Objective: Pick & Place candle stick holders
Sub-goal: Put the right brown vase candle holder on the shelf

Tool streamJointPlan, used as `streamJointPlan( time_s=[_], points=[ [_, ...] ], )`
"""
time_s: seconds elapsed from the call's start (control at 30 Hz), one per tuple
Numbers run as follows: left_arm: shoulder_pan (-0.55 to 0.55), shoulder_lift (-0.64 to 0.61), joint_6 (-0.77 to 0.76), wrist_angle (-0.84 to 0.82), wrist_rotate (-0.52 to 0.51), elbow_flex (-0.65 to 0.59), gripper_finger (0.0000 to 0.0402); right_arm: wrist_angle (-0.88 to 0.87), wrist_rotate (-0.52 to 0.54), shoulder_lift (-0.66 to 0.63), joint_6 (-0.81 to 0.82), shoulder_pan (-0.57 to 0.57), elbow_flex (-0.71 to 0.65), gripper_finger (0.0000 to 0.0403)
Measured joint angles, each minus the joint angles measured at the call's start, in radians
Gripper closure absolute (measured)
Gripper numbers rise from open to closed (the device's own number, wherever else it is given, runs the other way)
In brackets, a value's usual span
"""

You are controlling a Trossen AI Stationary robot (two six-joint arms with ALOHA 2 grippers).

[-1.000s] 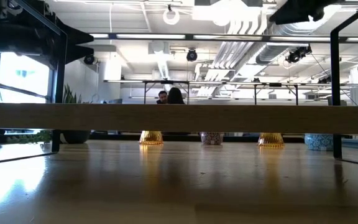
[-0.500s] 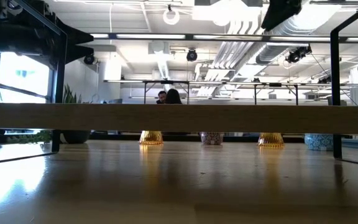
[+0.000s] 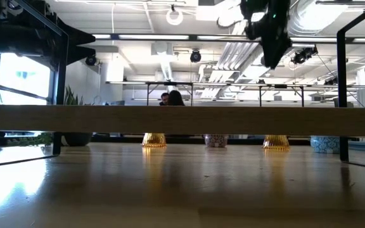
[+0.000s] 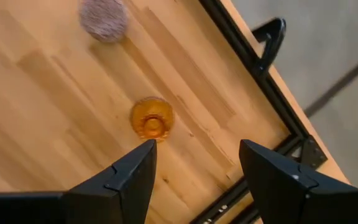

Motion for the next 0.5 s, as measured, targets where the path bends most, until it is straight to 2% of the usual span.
streamJointPlan(
  time_s=[0.17, 0.5],
  points=[
    [0.000, 0.000, 0.000, -0.001, 0.000, 0.000, 0.0140, 0.069, 0.020, 0.059, -0.002, 0.001, -0.094, 0.0179],
    [0.000, 0.000, 0.004, -0.032, -0.002, 0.000, 0.0140, 0.155, -0.040, 0.108, -0.002, 0.032, -0.238, 0.0179]
  ],
)
